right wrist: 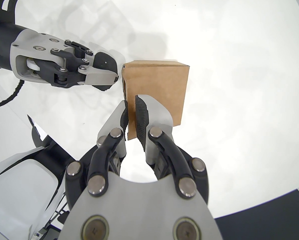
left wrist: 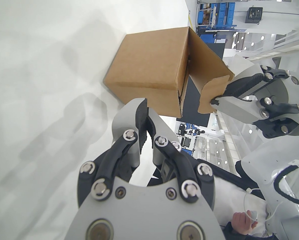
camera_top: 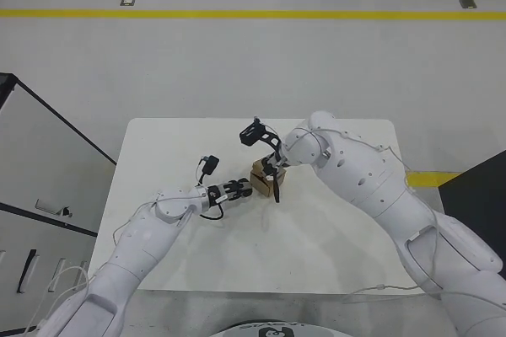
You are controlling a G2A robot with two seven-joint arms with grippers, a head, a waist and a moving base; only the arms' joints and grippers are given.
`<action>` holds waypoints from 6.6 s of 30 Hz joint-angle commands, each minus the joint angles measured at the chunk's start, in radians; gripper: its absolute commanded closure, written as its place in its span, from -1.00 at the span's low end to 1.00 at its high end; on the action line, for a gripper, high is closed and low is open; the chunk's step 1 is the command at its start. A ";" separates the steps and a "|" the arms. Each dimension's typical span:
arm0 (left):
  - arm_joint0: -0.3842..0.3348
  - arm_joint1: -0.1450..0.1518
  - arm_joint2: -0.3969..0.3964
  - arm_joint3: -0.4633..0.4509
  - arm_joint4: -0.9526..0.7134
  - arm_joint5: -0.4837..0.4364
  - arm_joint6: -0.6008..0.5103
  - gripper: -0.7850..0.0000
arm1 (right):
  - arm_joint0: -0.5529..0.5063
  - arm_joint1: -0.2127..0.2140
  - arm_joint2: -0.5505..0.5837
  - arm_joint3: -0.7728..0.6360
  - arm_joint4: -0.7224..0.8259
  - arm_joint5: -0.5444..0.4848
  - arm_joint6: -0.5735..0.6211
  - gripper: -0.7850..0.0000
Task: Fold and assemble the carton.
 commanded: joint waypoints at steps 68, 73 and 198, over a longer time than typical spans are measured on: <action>0.017 -0.002 -0.035 -0.009 0.020 0.006 0.005 1.00 | -0.021 -0.042 -0.001 0.014 -0.218 -0.021 0.032 0.78; 0.016 -0.003 -0.035 -0.008 0.021 0.006 0.005 1.00 | -0.021 -0.048 -0.002 0.031 -0.218 -0.026 0.029 0.80; -0.010 -0.021 -0.040 0.035 0.023 -0.004 -0.009 1.00 | -0.016 -0.110 0.117 0.298 0.059 -0.065 -0.068 1.00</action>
